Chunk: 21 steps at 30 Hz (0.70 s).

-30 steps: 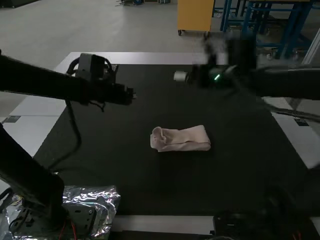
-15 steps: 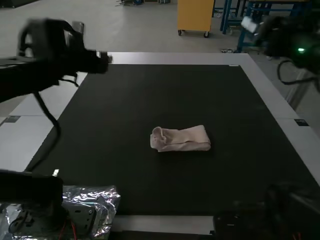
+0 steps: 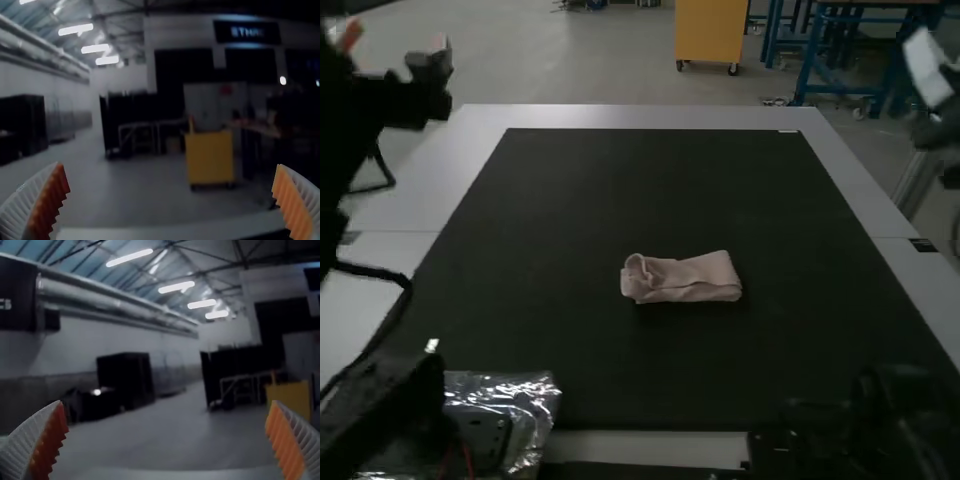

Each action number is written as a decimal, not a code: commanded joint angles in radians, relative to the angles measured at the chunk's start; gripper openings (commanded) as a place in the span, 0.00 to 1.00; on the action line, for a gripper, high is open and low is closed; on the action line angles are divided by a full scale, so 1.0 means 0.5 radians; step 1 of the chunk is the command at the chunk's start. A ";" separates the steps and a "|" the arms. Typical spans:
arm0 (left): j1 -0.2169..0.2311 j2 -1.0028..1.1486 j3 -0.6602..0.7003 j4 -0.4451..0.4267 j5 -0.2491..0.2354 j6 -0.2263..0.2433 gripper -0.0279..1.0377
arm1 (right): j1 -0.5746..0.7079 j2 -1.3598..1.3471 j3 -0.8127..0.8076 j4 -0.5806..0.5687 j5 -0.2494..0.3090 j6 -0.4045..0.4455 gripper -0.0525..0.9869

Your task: Fold the towel.

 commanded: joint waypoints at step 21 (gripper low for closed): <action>0.006 -0.632 -1.259 0.936 0.089 0.218 0.93 | -0.051 -0.011 -1.147 0.915 0.335 -0.698 0.92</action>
